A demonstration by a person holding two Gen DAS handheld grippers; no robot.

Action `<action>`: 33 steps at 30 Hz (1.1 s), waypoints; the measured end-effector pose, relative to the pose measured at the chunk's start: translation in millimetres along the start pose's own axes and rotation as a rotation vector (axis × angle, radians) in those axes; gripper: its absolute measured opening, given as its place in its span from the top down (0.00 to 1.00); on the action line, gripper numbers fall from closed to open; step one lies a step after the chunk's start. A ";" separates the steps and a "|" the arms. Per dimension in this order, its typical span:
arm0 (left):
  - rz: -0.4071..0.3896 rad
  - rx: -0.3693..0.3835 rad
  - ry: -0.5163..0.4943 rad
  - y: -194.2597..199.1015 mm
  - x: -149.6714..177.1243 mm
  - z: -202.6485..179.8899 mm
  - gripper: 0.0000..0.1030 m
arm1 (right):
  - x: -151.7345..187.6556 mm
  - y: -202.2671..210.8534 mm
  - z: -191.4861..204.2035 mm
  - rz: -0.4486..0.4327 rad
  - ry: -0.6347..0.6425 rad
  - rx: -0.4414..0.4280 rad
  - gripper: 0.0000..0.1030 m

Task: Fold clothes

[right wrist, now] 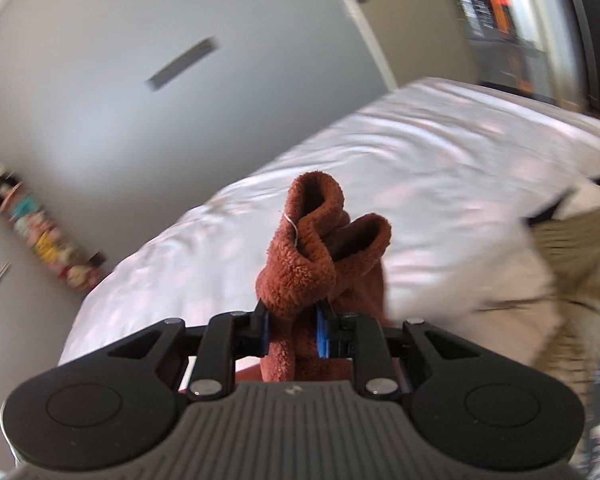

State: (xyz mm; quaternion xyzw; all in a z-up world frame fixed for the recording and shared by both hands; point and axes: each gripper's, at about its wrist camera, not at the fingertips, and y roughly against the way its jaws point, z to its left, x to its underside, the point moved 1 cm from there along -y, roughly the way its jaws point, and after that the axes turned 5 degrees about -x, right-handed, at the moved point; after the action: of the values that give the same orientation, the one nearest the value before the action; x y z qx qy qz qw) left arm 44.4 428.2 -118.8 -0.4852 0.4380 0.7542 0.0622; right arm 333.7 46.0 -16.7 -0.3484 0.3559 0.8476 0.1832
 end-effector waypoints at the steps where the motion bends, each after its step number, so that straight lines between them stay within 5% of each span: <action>1: 0.001 0.003 0.008 0.1 -0.3 1.4 0.50 | 7.8 -4.8 15.9 0.010 0.034 -0.006 0.77; 8: 0.027 0.053 0.067 0.0 -2.2 8.6 0.50 | 92.5 -50.4 92.9 0.131 0.244 0.025 0.77; 16: 0.032 0.128 0.093 1.6 -0.4 8.2 0.50 | 195.3 -102.7 113.0 0.286 0.486 0.116 0.75; 22: 0.021 0.200 0.106 7.4 -3.7 0.4 0.50 | 210.4 -88.0 129.0 0.269 0.544 0.081 0.55; 27: 0.012 0.252 0.125 13.1 -6.4 -7.6 0.50 | 211.7 -52.8 132.5 0.202 0.520 0.028 0.54; 33: 0.028 0.377 0.133 17.3 -14.0 -37.8 0.50 | 202.2 -43.6 117.4 0.155 0.474 0.075 0.56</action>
State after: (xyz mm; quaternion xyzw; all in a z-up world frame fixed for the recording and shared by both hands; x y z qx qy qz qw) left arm 68.4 395.1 -102.9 -0.5077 0.5812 0.6260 0.1123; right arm 164.5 174.1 -124.1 -0.5021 0.4457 0.7399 0.0416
